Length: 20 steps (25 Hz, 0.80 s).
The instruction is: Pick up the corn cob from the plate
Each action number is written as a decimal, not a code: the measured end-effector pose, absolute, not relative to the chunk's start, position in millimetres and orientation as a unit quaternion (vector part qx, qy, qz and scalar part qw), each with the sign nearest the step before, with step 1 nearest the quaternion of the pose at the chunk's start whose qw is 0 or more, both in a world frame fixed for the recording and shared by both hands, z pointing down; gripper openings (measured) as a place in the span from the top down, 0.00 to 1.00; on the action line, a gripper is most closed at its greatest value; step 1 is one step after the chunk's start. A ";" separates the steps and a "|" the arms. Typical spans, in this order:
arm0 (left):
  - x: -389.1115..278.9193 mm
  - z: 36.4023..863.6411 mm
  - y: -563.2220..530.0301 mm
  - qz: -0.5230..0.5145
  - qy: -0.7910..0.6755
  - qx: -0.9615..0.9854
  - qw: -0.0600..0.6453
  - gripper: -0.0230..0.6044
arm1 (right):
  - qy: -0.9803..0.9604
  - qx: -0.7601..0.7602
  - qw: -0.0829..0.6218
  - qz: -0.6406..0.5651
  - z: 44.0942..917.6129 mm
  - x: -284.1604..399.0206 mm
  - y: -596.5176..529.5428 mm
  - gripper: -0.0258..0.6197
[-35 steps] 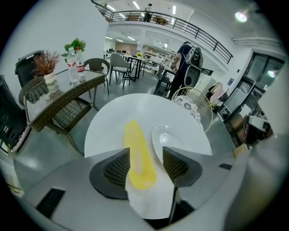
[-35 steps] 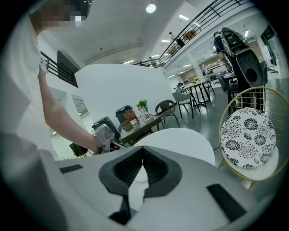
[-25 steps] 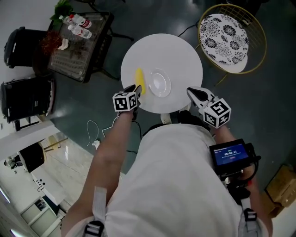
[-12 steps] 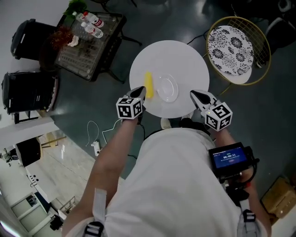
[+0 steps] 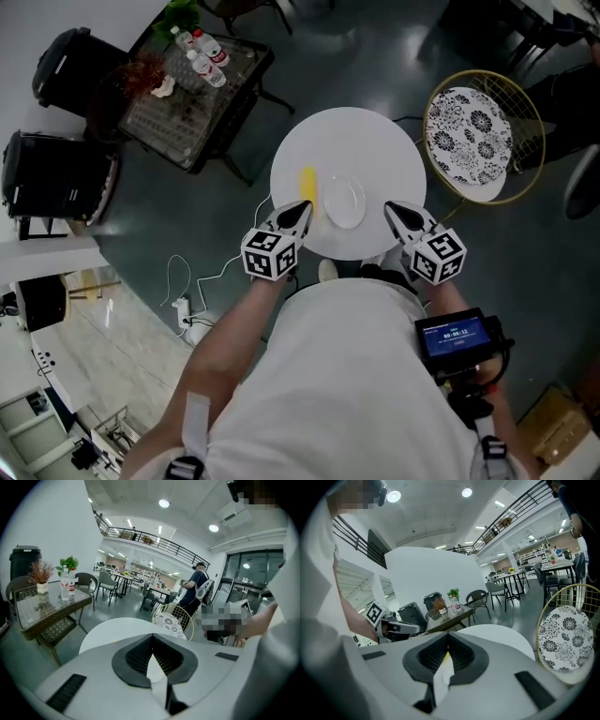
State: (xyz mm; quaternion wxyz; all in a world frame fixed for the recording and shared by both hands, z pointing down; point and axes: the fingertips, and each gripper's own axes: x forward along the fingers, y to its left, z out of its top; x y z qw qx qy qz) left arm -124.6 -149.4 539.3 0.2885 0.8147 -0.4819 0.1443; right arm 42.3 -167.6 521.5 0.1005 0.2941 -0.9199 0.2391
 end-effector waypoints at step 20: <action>-117.9 509.0 -88.4 0.106 -0.427 0.865 0.243 0.95 | -0.918 0.323 0.079 0.218 489.8 29.7 -107.7 0.95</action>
